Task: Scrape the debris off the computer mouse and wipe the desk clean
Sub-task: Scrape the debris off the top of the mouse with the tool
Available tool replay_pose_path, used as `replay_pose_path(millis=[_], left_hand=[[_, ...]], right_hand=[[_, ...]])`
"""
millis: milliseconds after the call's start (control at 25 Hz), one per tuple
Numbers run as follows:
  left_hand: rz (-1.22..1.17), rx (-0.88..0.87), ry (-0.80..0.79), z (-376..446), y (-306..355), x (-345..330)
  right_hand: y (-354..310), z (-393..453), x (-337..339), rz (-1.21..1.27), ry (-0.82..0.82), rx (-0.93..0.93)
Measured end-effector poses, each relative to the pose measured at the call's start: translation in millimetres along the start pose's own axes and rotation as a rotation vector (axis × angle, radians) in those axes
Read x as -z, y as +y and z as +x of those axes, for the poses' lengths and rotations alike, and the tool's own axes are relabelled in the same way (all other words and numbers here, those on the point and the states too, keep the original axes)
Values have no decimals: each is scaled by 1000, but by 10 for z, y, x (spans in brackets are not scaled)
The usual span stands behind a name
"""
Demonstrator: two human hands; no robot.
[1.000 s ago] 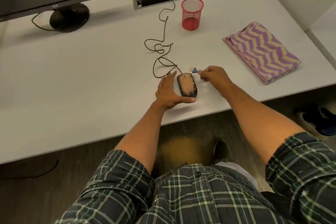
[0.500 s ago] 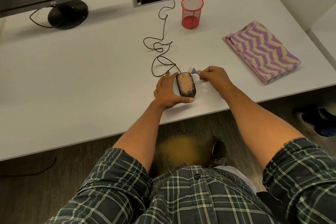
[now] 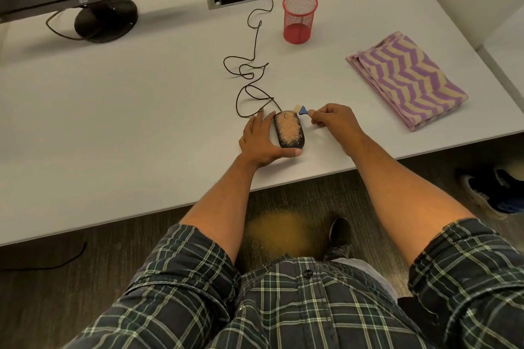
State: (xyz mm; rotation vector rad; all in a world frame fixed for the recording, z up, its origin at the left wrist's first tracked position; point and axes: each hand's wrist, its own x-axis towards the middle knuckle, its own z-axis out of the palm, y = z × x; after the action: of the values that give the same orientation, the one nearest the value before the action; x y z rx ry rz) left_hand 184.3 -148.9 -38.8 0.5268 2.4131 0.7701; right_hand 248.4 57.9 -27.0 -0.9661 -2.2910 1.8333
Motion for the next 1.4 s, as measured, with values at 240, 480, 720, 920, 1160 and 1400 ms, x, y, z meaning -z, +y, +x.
replay_pose_path(millis=[240, 480, 720, 920, 1160, 1400], left_hand=[[-4, -2, 12, 6, -1, -5], [-17, -20, 25, 7, -21, -12], [-19, -17, 32, -5, -11, -1], [-1, -18, 20, 0, 1, -10], [14, -11, 9, -5, -6, 0], [21, -11, 12, 3, 0, 12]], right_hand=[[-98, 7, 8, 10, -1, -19], [-324, 82, -60, -236, 62, 165], [-408, 168, -90, -481, 60, 193], [-441, 159, -26, -559, 91, 198], [-465, 180, -89, -645, 83, 216], [-617, 183, -192, -707, 0, 303]])
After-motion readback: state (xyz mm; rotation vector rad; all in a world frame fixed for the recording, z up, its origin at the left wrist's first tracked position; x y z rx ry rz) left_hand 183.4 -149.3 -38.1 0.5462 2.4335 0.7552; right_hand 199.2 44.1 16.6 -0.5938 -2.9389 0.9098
